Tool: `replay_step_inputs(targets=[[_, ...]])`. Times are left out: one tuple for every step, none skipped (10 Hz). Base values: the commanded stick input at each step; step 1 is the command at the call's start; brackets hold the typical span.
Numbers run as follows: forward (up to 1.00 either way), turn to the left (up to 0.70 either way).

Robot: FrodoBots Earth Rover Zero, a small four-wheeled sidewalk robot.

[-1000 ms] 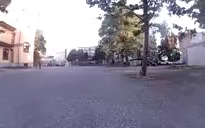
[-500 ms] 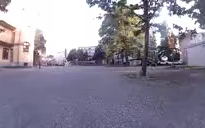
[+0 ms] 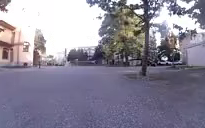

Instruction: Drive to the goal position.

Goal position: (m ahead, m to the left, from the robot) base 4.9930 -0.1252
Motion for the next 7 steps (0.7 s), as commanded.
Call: replay_step_inputs(targets=[[0.70, 0.04], [0.70, 0.07], [0.70, 0.11], [0.70, 0.14], [0.70, 0.17], [0.70, 0.21], [0.70, 0.24]])
